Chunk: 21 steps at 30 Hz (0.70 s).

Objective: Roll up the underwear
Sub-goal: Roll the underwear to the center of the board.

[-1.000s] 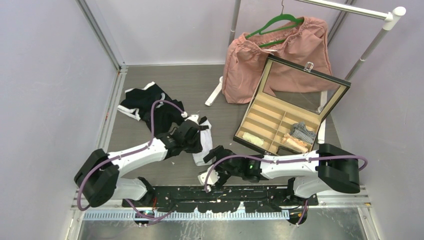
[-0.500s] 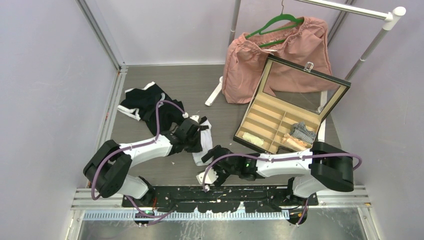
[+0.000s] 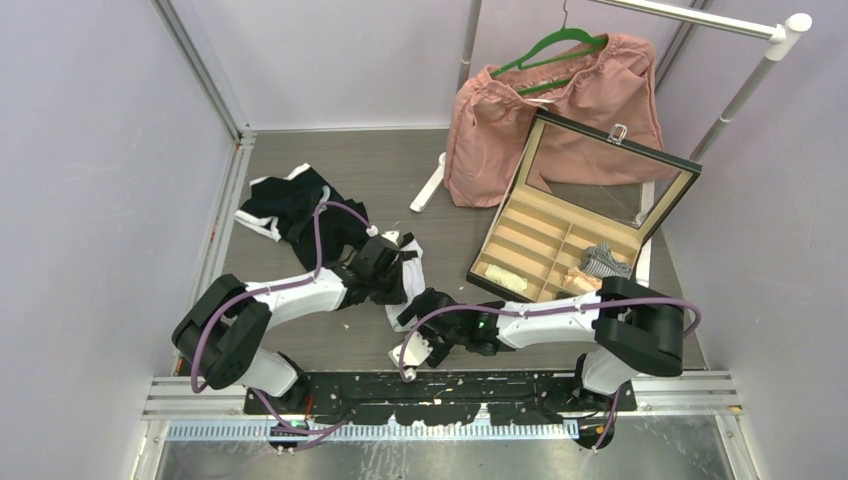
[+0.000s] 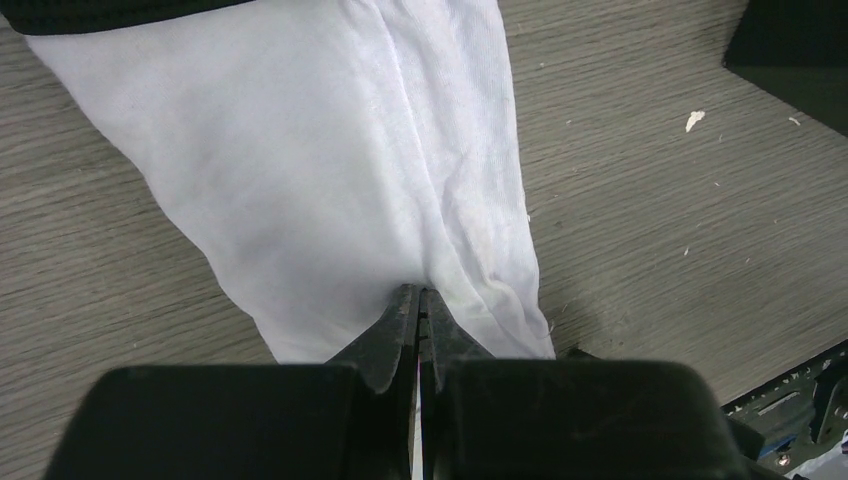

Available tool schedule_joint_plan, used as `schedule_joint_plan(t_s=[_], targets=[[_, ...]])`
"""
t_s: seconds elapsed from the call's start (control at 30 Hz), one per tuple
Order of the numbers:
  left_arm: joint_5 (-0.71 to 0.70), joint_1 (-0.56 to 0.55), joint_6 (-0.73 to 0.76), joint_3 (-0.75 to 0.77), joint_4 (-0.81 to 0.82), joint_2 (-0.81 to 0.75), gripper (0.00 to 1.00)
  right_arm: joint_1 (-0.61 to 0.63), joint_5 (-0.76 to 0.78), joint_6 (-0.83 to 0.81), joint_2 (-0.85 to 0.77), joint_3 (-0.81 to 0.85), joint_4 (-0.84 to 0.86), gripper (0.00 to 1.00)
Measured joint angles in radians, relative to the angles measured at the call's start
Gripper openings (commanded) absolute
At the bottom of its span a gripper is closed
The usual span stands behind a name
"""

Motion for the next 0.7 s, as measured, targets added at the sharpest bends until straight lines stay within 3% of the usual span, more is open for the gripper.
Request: schedule_joint_plan(t_s=[0.4,0.7], targets=[[0.026,0.020,-0.001,-0.006,0.010,0.001,0.01,0.007,0.000,-0.026,0.053,0.032,0.041,0.84],[0.043,0.030,-0.003,-0.012,0.021,0.001,0.01,0.011,-0.005,-0.023,0.087,0.048,0.070,0.71]])
